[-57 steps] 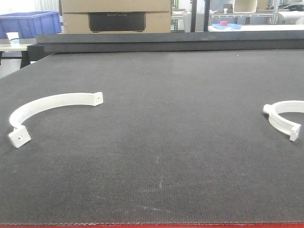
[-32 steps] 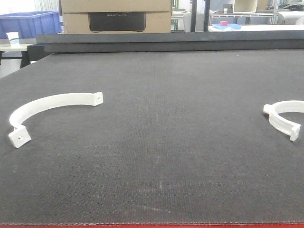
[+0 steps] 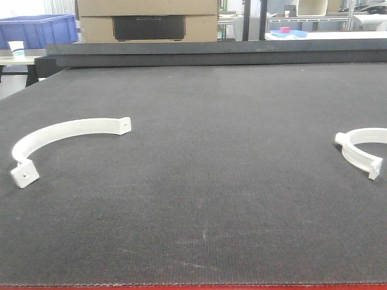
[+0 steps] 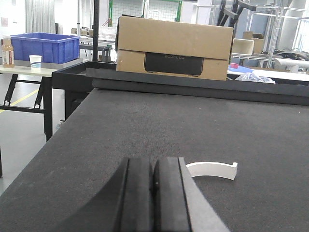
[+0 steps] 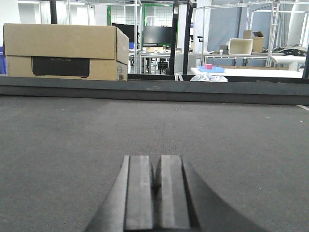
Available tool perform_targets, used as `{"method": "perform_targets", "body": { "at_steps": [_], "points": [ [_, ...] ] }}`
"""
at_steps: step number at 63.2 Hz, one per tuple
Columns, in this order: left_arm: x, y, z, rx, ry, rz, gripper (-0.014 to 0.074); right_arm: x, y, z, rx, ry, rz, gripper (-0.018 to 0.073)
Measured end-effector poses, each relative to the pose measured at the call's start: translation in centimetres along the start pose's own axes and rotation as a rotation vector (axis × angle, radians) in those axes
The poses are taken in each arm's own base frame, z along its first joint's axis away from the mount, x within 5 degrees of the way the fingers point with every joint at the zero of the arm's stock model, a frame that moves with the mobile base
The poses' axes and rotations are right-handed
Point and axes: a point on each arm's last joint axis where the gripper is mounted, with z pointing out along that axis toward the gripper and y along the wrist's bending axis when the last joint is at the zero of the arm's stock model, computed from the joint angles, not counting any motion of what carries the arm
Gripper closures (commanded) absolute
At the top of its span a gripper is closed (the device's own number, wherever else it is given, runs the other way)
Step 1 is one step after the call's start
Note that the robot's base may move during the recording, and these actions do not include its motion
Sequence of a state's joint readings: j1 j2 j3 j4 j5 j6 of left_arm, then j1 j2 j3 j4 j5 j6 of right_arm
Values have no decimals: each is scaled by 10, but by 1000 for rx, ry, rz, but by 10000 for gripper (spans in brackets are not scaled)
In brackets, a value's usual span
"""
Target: Grab PVC pipe and place in blue bin
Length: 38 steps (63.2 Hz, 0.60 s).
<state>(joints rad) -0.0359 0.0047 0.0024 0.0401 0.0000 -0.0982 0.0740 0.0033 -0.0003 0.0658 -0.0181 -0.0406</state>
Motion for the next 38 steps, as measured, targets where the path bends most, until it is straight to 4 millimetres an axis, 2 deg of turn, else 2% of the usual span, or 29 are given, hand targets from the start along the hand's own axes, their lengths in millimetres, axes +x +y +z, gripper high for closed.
{"method": "perform_targets", "body": {
  "at_steps": [20,38],
  "points": [
    [-1,0,0,1,-10,0,707,-3,0,0,1,-28,0,727],
    [-13,-1,-1,8,-108,-49,707,-29,-1,-5,13,-319,0,727]
  ]
}}
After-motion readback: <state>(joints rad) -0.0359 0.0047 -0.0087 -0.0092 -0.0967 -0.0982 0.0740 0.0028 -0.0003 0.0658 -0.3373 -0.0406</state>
